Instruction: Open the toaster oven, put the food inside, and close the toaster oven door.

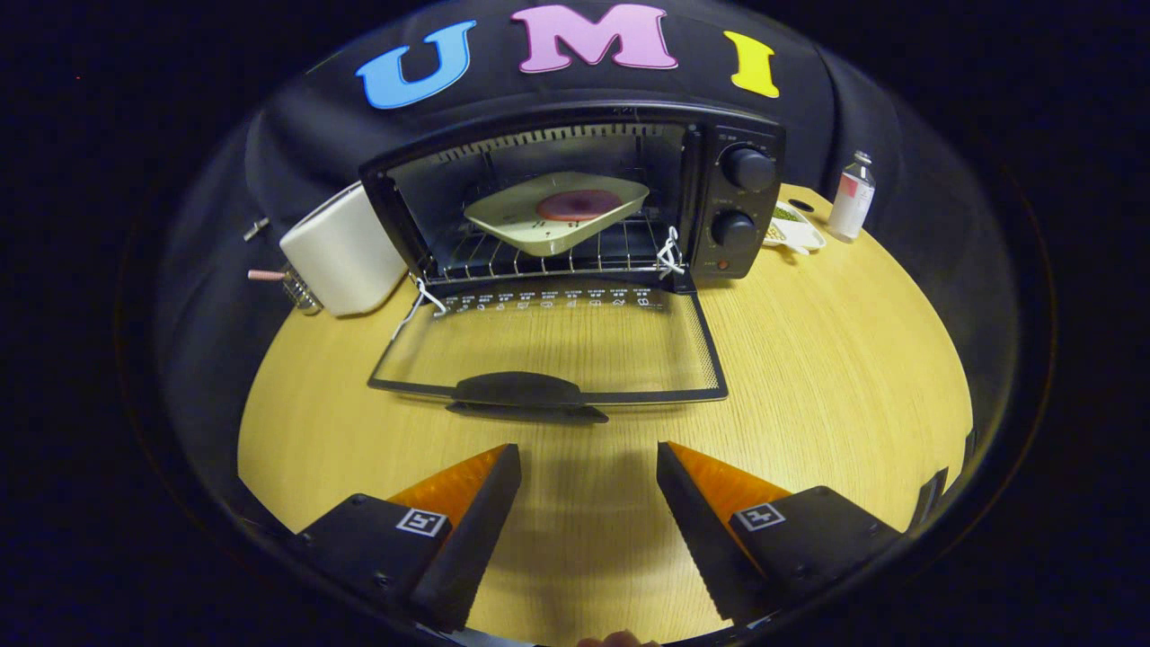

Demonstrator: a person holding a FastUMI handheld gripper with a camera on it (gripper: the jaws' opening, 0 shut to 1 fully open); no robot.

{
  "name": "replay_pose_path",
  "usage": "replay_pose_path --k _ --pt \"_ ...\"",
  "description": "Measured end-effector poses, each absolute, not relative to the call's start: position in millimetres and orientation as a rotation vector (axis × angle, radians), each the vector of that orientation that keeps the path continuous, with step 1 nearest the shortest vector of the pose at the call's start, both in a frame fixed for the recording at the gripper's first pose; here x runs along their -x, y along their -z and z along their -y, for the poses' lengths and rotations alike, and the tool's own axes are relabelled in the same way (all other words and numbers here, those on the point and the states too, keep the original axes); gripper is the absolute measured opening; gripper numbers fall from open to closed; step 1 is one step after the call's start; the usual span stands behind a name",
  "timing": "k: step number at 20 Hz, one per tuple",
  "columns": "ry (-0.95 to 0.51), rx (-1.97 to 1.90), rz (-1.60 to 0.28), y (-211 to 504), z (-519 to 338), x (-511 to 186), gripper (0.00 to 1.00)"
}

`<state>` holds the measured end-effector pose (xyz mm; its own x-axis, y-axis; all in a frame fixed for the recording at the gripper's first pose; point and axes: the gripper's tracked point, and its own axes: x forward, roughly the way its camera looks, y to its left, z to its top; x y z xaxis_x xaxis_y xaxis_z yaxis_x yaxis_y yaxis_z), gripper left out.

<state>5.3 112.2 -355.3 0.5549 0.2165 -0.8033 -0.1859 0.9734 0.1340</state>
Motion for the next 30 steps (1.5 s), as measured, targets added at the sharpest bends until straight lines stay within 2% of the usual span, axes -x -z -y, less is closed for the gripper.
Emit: replay_pose_path --k 5,11,20,30 --pt "-0.234 0.027 -0.962 378.9 -129.7 -21.4 1.00" --pt "-0.233 0.028 -0.930 369.7 -139.4 -29.9 0.99" --pt "-0.299 -0.010 -0.820 293.8 -137.6 -53.5 0.99" --pt "-0.261 -0.079 -0.559 174.2 -128.9 -136.0 1.00"
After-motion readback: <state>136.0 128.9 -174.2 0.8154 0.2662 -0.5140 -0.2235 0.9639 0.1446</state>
